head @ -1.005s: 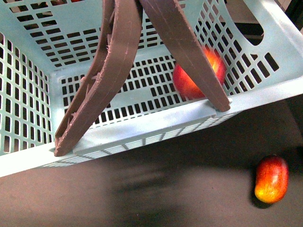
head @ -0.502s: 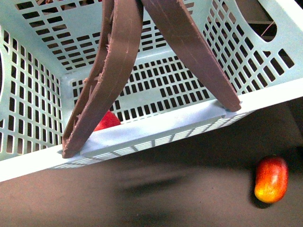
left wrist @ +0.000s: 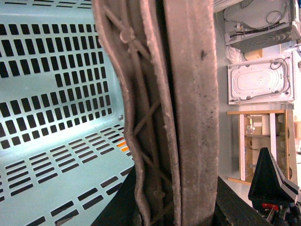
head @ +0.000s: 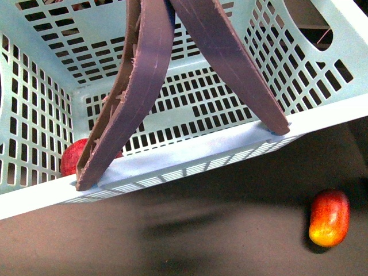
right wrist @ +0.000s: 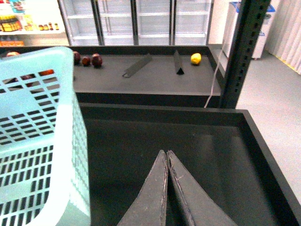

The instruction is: Pick apple with right arm and hold basket with left

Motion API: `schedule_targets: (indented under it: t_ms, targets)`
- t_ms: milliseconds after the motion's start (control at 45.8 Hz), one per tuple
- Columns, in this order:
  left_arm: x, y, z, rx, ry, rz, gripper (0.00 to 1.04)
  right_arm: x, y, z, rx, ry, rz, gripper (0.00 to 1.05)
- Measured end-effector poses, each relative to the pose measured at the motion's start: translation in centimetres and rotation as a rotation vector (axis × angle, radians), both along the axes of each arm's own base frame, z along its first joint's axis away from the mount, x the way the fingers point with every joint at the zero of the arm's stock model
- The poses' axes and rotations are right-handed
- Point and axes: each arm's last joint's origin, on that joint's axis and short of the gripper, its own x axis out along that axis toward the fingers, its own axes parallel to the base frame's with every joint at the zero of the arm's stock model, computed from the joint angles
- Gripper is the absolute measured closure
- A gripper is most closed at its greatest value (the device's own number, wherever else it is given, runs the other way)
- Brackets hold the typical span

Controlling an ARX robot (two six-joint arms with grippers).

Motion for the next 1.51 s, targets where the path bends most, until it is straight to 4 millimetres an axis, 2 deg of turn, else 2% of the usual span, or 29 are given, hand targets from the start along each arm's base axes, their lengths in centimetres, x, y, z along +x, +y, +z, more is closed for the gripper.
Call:
schedule_targets:
  t_ms: [611, 1420, 1507]
  targets:
    - [0.0, 0.0, 0.0, -0.001, 0.000, 0.000, 0.86, -3.1, -0.5, -2.4, 0.000, -0.015, -0.021, 1.03]
    - [0.0, 0.0, 0.0, 0.000, 0.000, 0.001, 0.86, -4.8, -0.5, -2.3, 0.001, -0.026, -0.022, 1.03]
    - [0.0, 0.0, 0.0, 0.000, 0.000, 0.000, 0.86, -5.4, -0.5, -2.8, 0.000, 0.008, -0.020, 1.03]
